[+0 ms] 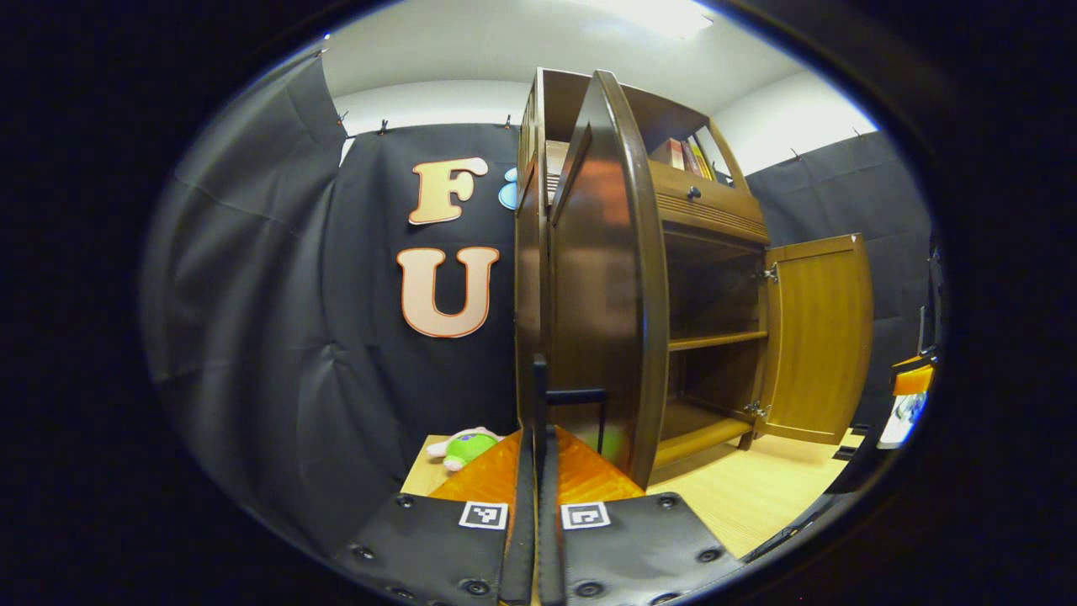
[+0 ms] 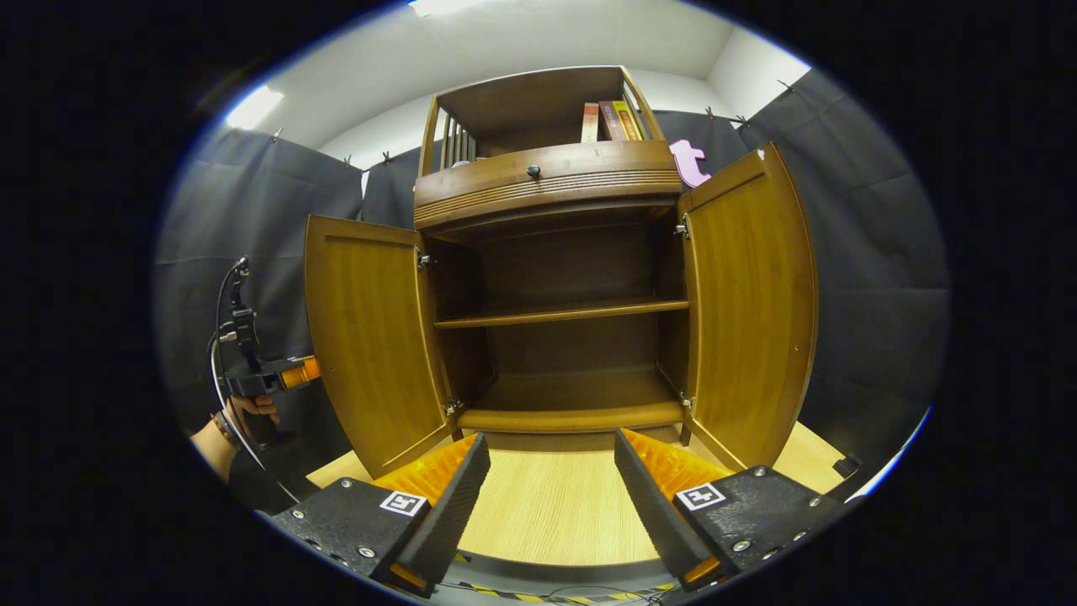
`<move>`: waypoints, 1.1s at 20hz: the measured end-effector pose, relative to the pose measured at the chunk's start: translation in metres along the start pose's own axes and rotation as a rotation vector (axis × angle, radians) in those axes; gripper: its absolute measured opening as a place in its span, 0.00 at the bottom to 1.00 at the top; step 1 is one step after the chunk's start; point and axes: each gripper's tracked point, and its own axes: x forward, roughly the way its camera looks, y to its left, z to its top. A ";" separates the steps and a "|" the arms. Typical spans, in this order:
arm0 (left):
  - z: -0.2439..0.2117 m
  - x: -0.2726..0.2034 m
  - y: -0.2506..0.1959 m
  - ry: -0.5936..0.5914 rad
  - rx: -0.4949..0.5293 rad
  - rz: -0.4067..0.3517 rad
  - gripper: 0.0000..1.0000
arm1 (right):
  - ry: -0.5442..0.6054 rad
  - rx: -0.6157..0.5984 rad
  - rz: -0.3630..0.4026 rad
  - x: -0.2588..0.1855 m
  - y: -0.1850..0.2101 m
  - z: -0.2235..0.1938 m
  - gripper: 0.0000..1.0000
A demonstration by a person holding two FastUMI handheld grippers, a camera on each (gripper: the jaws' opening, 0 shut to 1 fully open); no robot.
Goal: Open the right door of the double-door shoe cabinet with the right hand, and open the left door with the left hand.
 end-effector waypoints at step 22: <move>0.079 -0.043 -0.147 -0.140 -0.048 0.124 0.11 | -0.175 -0.104 -0.148 0.015 -0.064 0.049 0.92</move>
